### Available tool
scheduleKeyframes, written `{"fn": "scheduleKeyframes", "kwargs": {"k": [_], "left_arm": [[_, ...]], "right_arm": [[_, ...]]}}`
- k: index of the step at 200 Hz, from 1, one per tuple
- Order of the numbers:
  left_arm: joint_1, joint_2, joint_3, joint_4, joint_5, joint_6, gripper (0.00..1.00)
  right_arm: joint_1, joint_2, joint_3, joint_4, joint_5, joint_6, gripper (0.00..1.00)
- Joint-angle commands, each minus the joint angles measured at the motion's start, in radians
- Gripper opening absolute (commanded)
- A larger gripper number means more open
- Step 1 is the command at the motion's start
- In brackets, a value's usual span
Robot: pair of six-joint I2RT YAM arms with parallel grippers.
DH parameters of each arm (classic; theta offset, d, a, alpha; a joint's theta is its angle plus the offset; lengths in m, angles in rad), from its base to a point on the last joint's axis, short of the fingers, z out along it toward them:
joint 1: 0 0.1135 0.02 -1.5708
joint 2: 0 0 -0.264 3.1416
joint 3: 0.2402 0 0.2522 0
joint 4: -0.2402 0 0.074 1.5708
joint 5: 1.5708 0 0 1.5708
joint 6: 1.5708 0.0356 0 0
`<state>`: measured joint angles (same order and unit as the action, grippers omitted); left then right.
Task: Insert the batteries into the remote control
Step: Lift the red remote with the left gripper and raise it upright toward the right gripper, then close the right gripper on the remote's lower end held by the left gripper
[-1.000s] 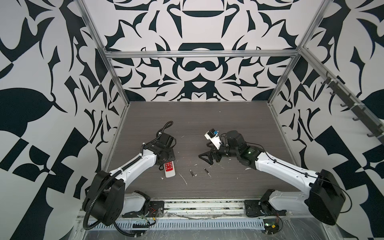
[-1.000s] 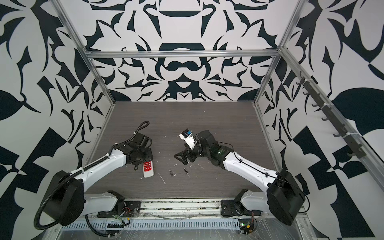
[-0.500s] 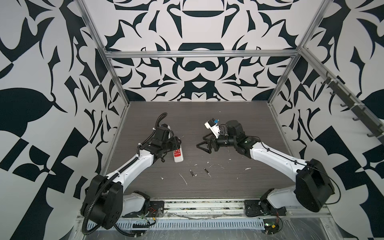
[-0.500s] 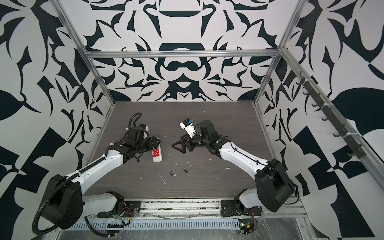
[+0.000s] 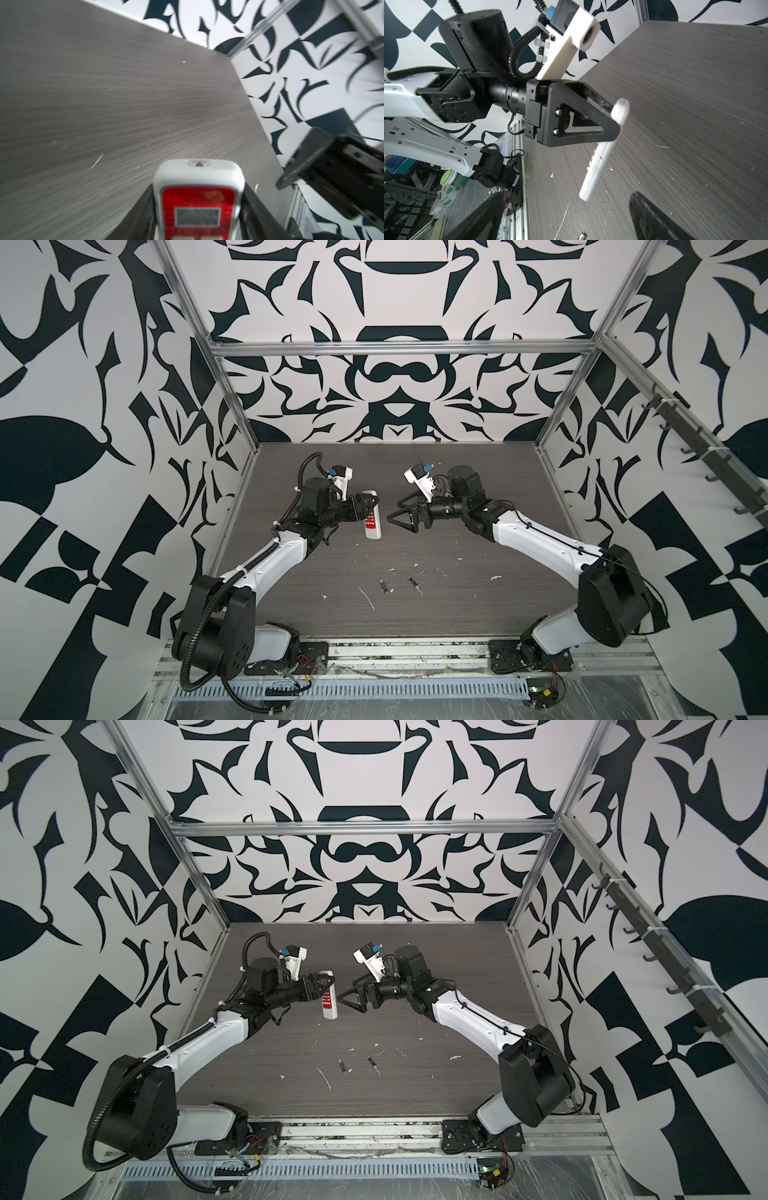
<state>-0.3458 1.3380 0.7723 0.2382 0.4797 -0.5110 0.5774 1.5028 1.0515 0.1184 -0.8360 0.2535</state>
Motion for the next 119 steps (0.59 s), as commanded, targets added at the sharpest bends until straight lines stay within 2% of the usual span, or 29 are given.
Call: {"fn": "scheduleKeyframes", "kwargs": {"k": [1, 22, 55, 119], "left_arm": [[0.006, -0.054, -0.013, 0.120, 0.120, 0.007, 0.22], [0.007, -0.092, -0.046, 0.196, 0.172, -0.021, 0.22], [0.007, -0.110, -0.076, 0.264, 0.239, -0.071, 0.23], [0.007, -0.139, -0.090, 0.347, 0.308, -0.147, 0.24]], "right_arm": [[0.000, -0.008, 0.023, 0.071, -0.069, -0.012, 0.97], [0.005, -0.013, -0.028, 0.180, -0.094, 0.039, 0.97], [0.006, -0.017, -0.076, 0.226, -0.075, 0.041, 0.97], [0.040, 0.005, -0.103, 0.308, -0.127, 0.051, 0.97]]}}
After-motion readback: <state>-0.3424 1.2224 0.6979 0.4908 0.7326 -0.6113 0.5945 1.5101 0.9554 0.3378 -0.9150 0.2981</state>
